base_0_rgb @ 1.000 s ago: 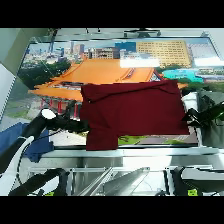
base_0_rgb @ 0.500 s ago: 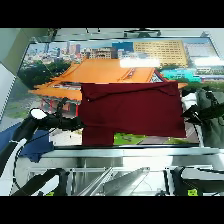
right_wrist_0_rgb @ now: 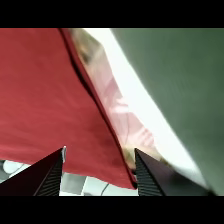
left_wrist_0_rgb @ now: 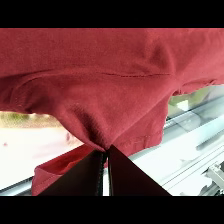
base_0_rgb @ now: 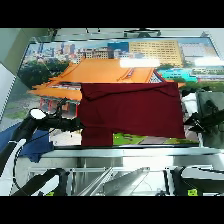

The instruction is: Fold the shirts.

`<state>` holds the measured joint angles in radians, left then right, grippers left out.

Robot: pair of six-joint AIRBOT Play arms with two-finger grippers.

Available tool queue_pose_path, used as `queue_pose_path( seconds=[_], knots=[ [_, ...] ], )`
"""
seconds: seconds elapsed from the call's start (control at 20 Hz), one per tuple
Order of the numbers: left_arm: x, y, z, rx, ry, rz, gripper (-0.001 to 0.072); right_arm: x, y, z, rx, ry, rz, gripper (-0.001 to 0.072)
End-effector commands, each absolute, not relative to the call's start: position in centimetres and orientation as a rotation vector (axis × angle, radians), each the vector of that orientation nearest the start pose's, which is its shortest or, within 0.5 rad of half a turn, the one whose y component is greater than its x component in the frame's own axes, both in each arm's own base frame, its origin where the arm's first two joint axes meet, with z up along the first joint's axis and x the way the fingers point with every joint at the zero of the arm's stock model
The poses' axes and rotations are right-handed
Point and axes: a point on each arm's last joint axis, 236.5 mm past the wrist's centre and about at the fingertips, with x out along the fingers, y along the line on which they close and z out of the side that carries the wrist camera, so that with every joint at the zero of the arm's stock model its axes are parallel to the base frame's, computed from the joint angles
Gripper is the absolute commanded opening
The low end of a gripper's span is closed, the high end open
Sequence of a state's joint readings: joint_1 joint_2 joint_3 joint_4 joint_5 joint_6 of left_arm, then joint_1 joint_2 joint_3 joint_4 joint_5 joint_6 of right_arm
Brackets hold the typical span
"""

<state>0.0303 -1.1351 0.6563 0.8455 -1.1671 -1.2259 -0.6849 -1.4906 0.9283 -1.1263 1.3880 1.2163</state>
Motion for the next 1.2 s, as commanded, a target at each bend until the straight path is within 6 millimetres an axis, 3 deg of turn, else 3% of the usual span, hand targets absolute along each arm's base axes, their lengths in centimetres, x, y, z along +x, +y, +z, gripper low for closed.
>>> queue_pose_path(
  seconds=[0.0,0.25,0.4,0.45,0.55,0.65,0.7,0.9,1.0,1.15],
  knots=[
    [25.6,-13.6,-5.1,-0.509,1.456,-0.509,0.0021,24.3,-7.4,-11.1,0.849,1.649,0.032,0.0482],
    [25.6,-13.6,-5.1,-0.504,1.452,-0.514,0.0021,23.2,-5.6,-11.6,0.901,1.683,0.061,0.0482],
    [25.6,-13.6,-5.1,-0.501,1.45,-0.518,0.0021,24.8,-3.4,-10.0,0.991,1.626,0.158,0.0474],
    [25.7,-13.7,-5.0,-0.5,1.448,-0.521,0.0021,25.5,-2.6,-9.4,1.025,1.6,0.196,0.0392],
    [25.7,-13.7,-5.0,-0.495,1.444,-0.53,0.0021,26.5,-1.1,-8.1,1.056,1.562,0.281,0.0305],
    [25.7,-13.8,-4.8,-0.494,1.443,-0.536,0.0021,27.2,-0.4,-6.9,1.067,1.524,0.337,0.0066],
    [25.7,-13.8,-4.5,-0.487,1.445,-0.547,0.0021,27.6,-0.5,-6.3,1.055,1.504,0.339,0.0018],
    [26.4,-13.5,-1.8,-0.429,1.441,-0.6,0.002,28.5,-3.1,-3.1,0.927,1.444,0.273,0.0017],
    [26.5,-12.0,-1.0,-0.42,1.451,-0.569,0.0019,27.7,-4.6,-2.7,0.867,1.47,0.181,0.0016],
    [25.6,-7.8,-0.7,-0.417,1.468,-0.445,0.0019,26.9,-4.2,-1.8,0.848,1.486,0.177,0.0017]
  ],
)
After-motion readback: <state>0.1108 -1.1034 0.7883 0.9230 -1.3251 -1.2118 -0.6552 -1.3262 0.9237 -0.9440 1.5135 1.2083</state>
